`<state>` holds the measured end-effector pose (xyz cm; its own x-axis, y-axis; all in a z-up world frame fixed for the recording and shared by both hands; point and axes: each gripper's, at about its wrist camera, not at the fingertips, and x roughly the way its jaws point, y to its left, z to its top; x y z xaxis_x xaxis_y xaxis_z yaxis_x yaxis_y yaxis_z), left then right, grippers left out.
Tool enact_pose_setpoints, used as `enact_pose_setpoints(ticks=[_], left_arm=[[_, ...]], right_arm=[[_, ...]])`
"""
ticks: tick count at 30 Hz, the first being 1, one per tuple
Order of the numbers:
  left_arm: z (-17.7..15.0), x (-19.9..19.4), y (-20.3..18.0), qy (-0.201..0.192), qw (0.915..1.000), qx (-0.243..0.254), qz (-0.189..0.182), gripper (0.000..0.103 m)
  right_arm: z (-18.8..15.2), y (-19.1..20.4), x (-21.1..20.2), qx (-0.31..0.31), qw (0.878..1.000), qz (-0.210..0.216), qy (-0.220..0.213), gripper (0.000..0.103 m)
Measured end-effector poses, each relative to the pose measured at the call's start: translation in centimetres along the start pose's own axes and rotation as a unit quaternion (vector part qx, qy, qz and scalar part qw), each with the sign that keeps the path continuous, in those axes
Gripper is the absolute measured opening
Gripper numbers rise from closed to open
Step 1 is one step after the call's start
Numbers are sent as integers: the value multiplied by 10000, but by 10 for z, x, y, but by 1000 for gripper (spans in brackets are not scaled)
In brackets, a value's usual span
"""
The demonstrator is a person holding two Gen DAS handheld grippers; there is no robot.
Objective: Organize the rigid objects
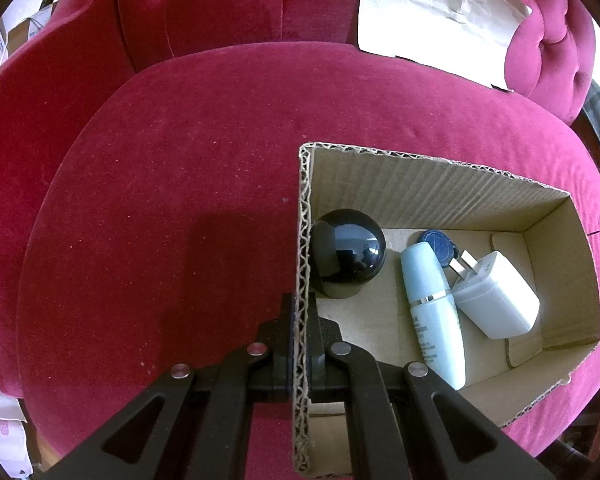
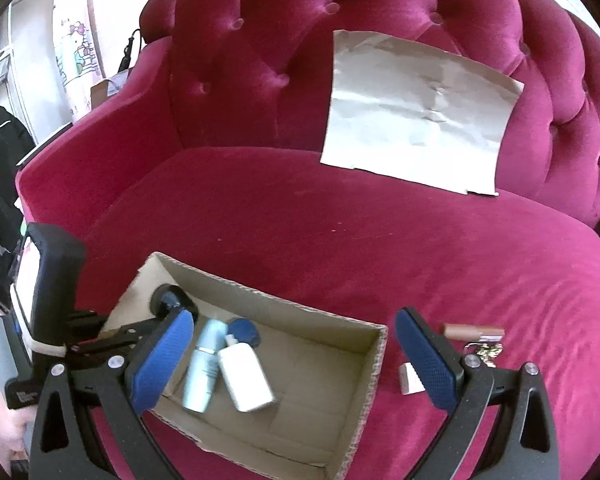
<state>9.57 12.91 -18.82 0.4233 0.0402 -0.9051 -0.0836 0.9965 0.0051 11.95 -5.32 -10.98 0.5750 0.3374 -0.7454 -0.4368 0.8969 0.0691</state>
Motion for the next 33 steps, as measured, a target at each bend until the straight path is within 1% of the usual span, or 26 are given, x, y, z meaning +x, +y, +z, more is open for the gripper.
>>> enact_pose_setpoints(ticks=[5, 13, 20, 24, 29, 33], left_arm=[[1, 0, 0, 1, 10000, 4, 7, 3], [1, 0, -1, 2, 10000, 5, 12, 3], [0, 0, -1, 2, 10000, 9, 24, 3], [0, 0, -1, 1, 10000, 9, 24, 3], [0, 0, -1, 1, 10000, 9, 27, 3], [0, 0, -1, 3, 10000, 1, 40, 3]], right_arm=[[-1, -15, -5, 35, 9999, -120, -43, 103], [-10, -45, -9, 191, 9989, -429, -52, 103], [-21, -77, -16, 423, 9957, -815, -133, 103], [-25, -91, -19, 457, 9938, -1007, -61, 103], [-30, -108, -18, 602, 9918, -1121, 97, 103], [-41, -121, -12, 737, 9892, -1242, 258, 103]])
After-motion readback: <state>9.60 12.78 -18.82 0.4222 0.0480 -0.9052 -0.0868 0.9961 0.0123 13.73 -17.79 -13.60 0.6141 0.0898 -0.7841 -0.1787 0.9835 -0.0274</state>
